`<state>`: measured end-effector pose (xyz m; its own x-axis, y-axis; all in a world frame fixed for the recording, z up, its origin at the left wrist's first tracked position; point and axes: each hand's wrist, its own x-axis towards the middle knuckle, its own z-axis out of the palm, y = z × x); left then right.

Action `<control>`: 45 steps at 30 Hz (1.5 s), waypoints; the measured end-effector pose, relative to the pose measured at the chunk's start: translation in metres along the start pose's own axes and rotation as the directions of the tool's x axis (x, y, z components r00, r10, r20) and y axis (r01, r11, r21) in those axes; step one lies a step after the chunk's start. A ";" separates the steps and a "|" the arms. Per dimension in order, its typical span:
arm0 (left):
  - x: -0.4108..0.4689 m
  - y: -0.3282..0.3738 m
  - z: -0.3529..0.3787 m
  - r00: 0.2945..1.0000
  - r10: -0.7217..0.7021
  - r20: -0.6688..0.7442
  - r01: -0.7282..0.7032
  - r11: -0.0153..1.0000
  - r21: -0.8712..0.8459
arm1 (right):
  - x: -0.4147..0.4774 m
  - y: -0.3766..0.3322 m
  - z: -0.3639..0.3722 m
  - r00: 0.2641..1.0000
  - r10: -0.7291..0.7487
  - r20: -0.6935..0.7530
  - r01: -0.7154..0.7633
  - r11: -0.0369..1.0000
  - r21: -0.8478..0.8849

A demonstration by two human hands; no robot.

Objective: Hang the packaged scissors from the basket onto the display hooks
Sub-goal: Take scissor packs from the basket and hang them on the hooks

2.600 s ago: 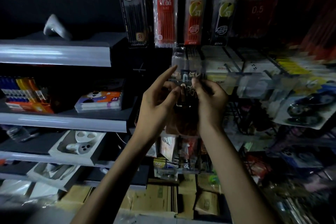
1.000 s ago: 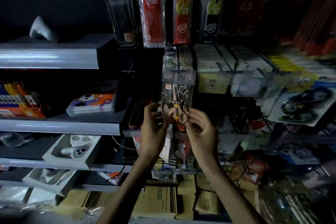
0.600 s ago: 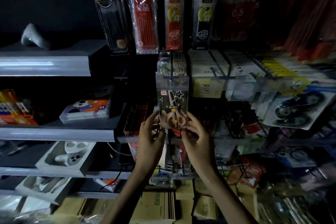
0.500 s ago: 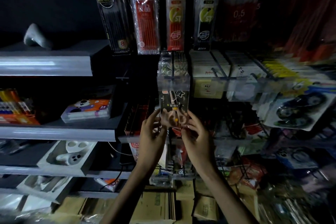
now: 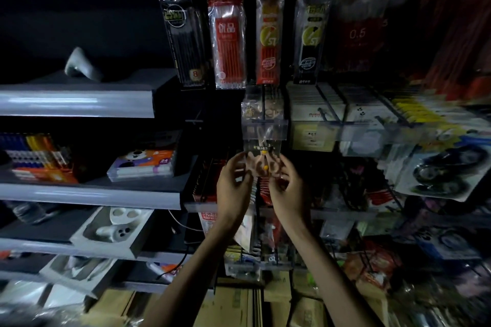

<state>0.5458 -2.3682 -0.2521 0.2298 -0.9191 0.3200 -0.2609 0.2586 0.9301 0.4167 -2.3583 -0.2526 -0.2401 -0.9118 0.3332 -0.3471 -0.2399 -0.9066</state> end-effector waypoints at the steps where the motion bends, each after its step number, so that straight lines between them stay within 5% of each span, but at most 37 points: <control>1: -0.001 -0.001 0.001 1.000 -0.001 -0.020 0.000 1.000 -0.013 | 0.000 0.003 0.001 1.000 0.001 -0.015 -0.001 1.000 0.003; 7: 0.001 -0.001 0.003 0.988 -0.059 -0.140 0.052 0.997 -0.052 | 0.011 0.006 0.003 0.991 0.005 -0.132 -0.010 0.999 -0.036; 16: 0.008 -0.003 0.005 0.984 -0.111 -0.141 0.099 0.991 -0.090 | 0.032 0.011 0.012 0.967 0.044 -0.252 -0.033 0.998 0.049; 27: 0.028 0.000 0.005 0.969 -0.080 -0.234 0.080 0.997 -0.009 | 0.048 0.003 0.014 0.970 0.090 -0.226 -0.054 0.985 0.162; 45: 0.010 -0.010 0.005 0.984 -0.059 -0.168 0.061 0.998 0.011 | 0.036 0.020 0.009 0.988 0.080 -0.133 -0.065 0.991 0.115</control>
<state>0.5460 -2.3815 -0.2589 0.3986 -0.8699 0.2907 -0.2564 0.1986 0.9459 0.4098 -2.3987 -0.2611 -0.3852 -0.8759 0.2908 -0.2243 -0.2168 -0.9501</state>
